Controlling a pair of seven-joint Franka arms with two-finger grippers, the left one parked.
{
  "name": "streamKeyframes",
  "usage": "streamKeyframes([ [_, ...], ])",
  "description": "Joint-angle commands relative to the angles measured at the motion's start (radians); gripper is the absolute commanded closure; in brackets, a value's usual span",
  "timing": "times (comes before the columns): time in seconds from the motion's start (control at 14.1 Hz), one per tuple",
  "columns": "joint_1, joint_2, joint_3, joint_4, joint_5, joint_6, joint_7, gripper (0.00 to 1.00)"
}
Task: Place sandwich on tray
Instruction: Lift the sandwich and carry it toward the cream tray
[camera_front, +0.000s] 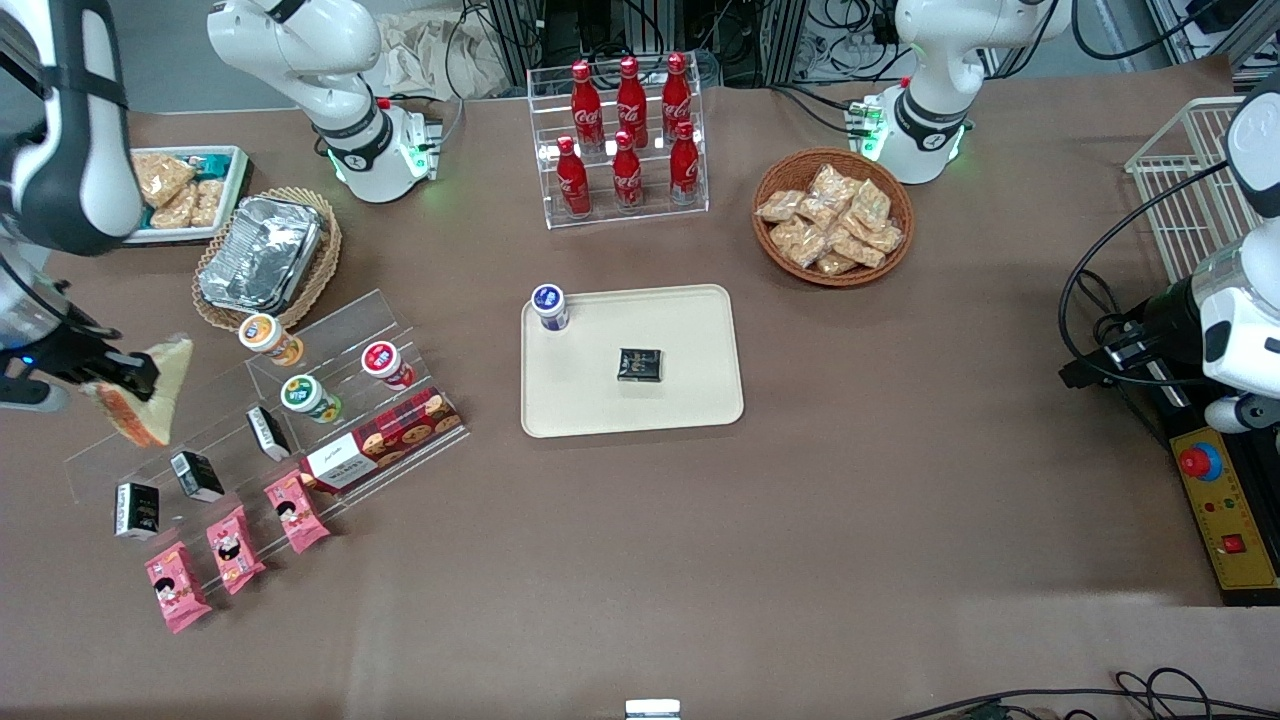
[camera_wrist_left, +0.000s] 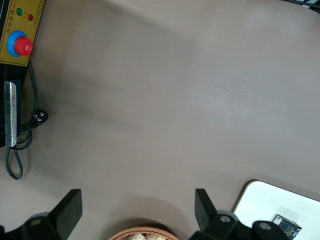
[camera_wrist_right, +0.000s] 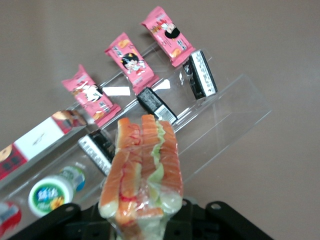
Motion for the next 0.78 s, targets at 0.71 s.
streamKeyframes([
  [0.71,0.182,0.018,0.170,0.153,-0.003,-0.187,-0.356,0.97],
])
